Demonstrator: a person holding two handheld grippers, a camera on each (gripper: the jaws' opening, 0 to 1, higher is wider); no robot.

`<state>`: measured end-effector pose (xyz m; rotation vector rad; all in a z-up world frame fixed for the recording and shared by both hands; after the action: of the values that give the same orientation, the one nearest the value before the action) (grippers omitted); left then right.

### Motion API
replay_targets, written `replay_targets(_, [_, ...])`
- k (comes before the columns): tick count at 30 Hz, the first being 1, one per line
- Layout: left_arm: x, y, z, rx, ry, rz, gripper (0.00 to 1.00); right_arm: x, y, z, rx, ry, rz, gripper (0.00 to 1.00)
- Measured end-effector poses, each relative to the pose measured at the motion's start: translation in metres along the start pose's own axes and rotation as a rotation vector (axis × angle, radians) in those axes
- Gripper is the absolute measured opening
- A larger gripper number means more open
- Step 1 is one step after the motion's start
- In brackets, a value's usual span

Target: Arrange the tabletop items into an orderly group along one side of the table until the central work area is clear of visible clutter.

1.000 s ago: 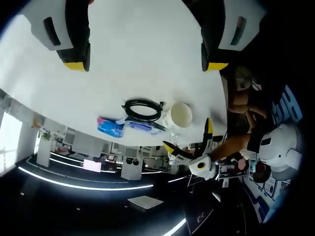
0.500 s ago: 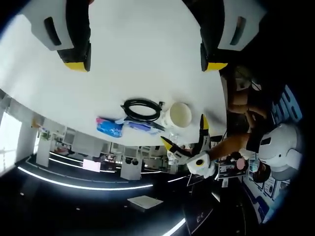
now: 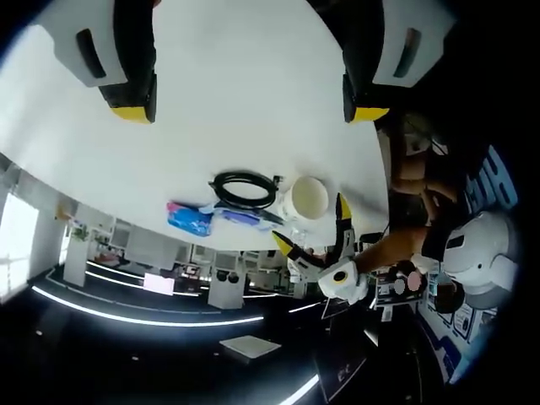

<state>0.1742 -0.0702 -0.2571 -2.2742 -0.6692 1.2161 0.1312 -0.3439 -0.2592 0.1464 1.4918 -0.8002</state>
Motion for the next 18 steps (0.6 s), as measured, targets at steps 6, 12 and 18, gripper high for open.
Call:
replay_targets(6, [0.002,0.005,0.001,0.010,0.002,-0.011,0.79,0.002,0.000,0.000,-0.001,0.003,-0.001,0.88])
replay_targets(12, [0.007,0.008,0.000,0.018,-0.005,-0.025,0.78,0.003,-0.001,0.001,0.002,0.005,0.000,0.87])
replay_targets(18, [0.006,0.015,-0.003,0.012,-0.049,-0.001,0.78,0.004,-0.003,0.003,0.012,0.008,-0.001,0.87])
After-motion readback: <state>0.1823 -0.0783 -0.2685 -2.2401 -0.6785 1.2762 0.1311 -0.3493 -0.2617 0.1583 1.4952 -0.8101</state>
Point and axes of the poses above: the point that each gripper's makers call its tool centre point, and the gripper's own axes: y roughly forward along the fingers, z roughly to its right, x roughly out of its underside, the point moved 5 cm from there along -y, roughly backward along the fingers, and after that the axes turned 1 degree about z, right-handed, at the moved point
